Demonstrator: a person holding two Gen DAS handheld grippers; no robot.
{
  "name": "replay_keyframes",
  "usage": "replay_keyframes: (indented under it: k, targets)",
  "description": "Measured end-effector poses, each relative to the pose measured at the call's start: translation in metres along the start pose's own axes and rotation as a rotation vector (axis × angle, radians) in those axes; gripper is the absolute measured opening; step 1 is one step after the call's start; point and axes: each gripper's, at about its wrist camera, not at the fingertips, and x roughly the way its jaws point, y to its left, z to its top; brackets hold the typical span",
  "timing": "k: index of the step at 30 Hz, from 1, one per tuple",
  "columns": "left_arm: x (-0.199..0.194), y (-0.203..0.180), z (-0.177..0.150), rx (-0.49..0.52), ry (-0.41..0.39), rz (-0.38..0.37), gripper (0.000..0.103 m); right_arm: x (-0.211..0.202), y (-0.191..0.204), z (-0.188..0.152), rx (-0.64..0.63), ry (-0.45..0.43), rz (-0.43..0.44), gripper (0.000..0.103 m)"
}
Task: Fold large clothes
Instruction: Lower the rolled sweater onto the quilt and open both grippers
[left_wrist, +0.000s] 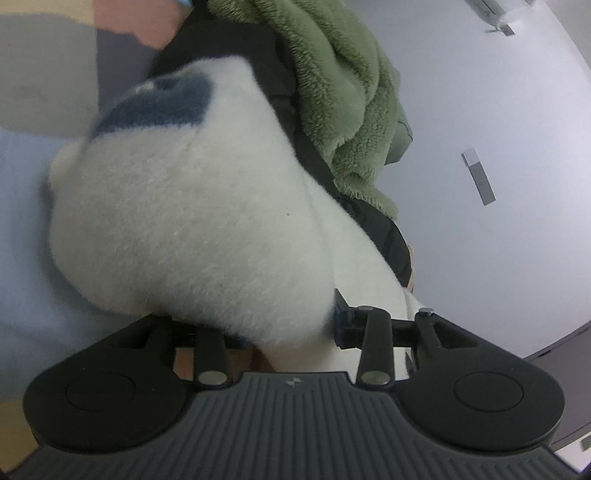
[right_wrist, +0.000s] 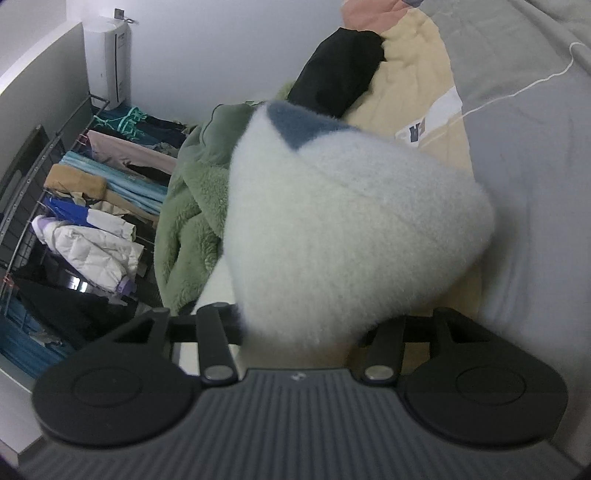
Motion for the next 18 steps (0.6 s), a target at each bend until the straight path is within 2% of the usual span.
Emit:
replay_keyframes:
  k: [1, 3, 5, 10, 14, 15, 18]
  targets:
    - [-0.002, -0.002, 0.001, -0.002, 0.007, 0.009, 0.050, -0.001, 0.001, 0.000, 0.010, 0.001, -0.007, 0.059]
    - [-0.012, -0.004, 0.004, 0.021, 0.021, 0.033, 0.062, 0.004, 0.002, -0.003, 0.040, 0.005, -0.027, 0.064]
    - [-0.016, -0.013, 0.001, 0.063, 0.019, 0.072, 0.066, -0.002, 0.004, -0.009, 0.050, 0.008, -0.064, 0.068]
    - [-0.050, -0.037, -0.024, 0.186, 0.004, 0.100, 0.066, -0.031, 0.026, -0.021, -0.040, 0.010, -0.146, 0.068]
    - [-0.070, -0.071, -0.042, 0.357, -0.020, 0.120, 0.066, -0.067, 0.051, -0.032, -0.160, 0.022, -0.194, 0.068]
    - [-0.077, -0.082, -0.047, 0.402, -0.022, 0.120, 0.066, -0.075, 0.059, -0.033, -0.189, 0.021, -0.201, 0.068]
    - [-0.099, -0.103, -0.056, 0.457, -0.048, 0.083, 0.066, -0.100, 0.084, -0.037, -0.277, 0.010, -0.214, 0.068]
